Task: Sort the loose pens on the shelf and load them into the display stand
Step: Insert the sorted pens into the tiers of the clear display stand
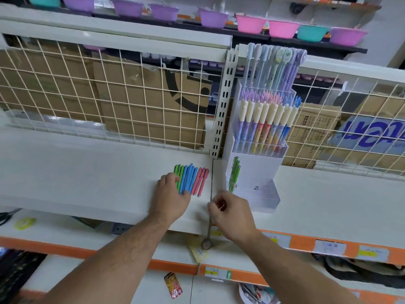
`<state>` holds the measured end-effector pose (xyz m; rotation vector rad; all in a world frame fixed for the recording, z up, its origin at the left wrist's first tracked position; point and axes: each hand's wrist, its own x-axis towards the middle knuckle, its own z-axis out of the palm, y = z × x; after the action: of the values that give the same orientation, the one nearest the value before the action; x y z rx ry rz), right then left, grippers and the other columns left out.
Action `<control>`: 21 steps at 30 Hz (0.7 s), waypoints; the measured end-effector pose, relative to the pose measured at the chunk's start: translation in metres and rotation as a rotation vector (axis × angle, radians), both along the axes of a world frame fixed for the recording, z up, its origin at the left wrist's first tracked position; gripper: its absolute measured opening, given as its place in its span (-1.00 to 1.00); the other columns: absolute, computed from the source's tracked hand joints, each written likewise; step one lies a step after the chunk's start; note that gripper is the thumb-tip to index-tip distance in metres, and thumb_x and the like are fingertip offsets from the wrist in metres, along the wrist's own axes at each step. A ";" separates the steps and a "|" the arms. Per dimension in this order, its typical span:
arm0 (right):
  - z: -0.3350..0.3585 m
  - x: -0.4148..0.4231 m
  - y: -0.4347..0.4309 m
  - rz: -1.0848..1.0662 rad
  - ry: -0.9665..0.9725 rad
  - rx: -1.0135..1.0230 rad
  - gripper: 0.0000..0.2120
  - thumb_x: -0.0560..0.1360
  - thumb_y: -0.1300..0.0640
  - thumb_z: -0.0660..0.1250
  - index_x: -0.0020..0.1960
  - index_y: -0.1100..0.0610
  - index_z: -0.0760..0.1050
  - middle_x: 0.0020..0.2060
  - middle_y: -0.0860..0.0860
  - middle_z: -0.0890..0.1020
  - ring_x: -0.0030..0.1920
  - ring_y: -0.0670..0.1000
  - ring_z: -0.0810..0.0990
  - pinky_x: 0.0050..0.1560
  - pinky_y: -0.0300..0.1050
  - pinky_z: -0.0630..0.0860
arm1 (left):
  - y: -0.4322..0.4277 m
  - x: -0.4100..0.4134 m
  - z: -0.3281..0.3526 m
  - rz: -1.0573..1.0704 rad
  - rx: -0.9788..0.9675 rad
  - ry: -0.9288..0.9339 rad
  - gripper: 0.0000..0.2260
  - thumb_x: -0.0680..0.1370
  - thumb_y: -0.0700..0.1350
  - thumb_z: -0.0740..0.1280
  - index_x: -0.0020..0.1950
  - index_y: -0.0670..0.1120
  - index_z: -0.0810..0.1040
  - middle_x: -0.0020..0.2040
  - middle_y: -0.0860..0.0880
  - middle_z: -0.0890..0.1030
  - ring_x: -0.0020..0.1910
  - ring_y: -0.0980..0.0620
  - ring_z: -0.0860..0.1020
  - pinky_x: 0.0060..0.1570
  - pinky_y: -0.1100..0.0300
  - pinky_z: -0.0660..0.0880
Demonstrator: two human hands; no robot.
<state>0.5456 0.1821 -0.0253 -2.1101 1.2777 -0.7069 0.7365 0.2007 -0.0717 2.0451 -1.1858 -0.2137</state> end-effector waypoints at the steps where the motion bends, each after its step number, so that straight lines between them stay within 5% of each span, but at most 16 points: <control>1: -0.005 0.009 0.002 0.030 0.015 -0.014 -0.92 0.50 0.02 0.36 -0.12 0.01 0.56 -0.27 -0.12 0.61 -0.23 -0.12 0.57 -0.19 -0.14 0.55 | -0.002 0.003 0.002 0.057 -0.008 0.055 -0.65 0.49 -0.11 0.40 0.24 -0.07 0.41 0.14 0.01 0.44 0.10 0.06 0.40 -0.01 0.15 0.46; 7: -0.025 0.057 -0.010 0.030 0.137 -0.151 -0.84 0.57 -0.06 0.27 0.02 0.01 0.52 -0.09 -0.07 0.58 -0.15 -0.04 0.55 -0.14 -0.05 0.56 | -0.014 0.035 0.003 0.112 0.107 0.049 -0.63 0.51 -0.03 0.38 0.25 -0.12 0.42 0.18 -0.09 0.55 0.15 -0.10 0.48 0.09 0.01 0.50; 14: -0.038 0.072 -0.018 -0.130 0.128 -0.118 -0.82 0.57 -0.05 0.26 -0.07 0.05 0.50 -0.13 -0.07 0.53 -0.18 0.00 0.52 -0.19 -0.12 0.42 | -0.024 0.053 0.004 0.027 0.244 -0.053 -0.52 0.45 0.14 0.42 0.25 -0.07 0.43 0.19 -0.03 0.52 0.17 -0.07 0.45 0.15 0.04 0.46; 21: -0.042 0.072 -0.016 -0.157 0.103 -0.129 -0.80 0.56 -0.07 0.27 -0.08 0.04 0.53 -0.13 -0.09 0.55 -0.17 -0.07 0.53 -0.09 -0.09 0.55 | -0.029 0.057 0.019 0.036 0.354 -0.085 -0.66 0.47 -0.08 0.37 0.21 -0.10 0.44 0.19 -0.08 0.53 0.16 -0.12 0.50 0.02 0.01 0.51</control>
<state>0.6171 0.1660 -0.0677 -2.1911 1.5028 -0.7746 0.7938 0.1713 -0.0525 2.4005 -1.2298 -0.3427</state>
